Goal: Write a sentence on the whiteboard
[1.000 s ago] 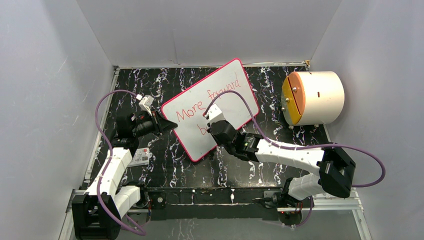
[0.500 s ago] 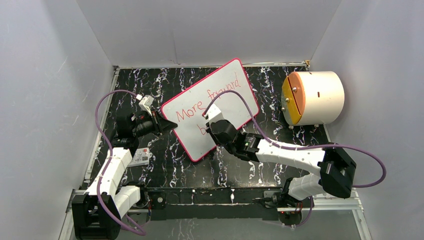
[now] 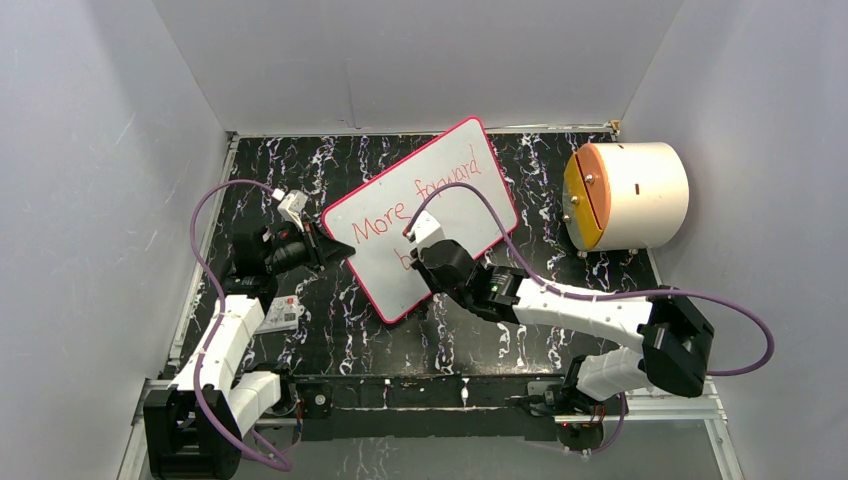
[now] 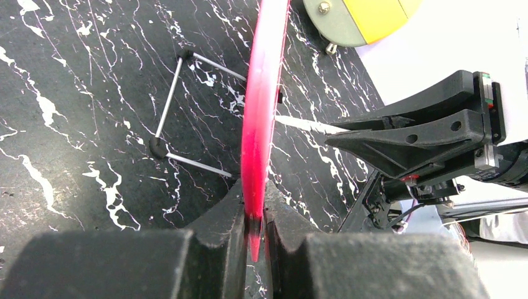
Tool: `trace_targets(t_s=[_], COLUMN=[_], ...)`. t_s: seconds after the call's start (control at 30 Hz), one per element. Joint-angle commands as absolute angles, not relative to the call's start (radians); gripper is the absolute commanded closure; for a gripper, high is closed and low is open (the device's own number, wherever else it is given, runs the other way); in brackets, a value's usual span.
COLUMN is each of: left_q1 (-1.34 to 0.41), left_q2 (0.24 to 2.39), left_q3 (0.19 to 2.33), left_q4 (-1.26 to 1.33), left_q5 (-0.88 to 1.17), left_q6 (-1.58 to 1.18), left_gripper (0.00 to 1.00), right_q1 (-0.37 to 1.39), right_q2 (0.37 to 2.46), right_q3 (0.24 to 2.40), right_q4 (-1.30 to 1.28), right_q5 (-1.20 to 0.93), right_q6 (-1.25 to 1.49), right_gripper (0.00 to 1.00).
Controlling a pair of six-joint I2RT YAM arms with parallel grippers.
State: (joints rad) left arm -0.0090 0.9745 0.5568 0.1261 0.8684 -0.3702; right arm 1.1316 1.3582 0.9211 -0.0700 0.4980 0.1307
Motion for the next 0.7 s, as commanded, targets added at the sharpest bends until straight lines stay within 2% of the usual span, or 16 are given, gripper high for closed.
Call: trace_targets(t_s=[0.0, 0.67], left_q1=[-0.002, -0.002], left_q2=[0.985, 0.994], left_q3=[0.560, 0.563], left_q4=[0.051, 0.038], left_q5=[0.796, 0.792], left_q6=[-0.341, -0.331], left_gripper=[1.00, 1.00], right_q1=[1.126, 1.077], right_q2=[1.327, 1.253], right_q3=[0.937, 0.915], right_q4=[-0.076, -0.044], right_q5=[0.477, 0.529], right_q6=[0.149, 0.091], right_gripper=[1.00, 1.00])
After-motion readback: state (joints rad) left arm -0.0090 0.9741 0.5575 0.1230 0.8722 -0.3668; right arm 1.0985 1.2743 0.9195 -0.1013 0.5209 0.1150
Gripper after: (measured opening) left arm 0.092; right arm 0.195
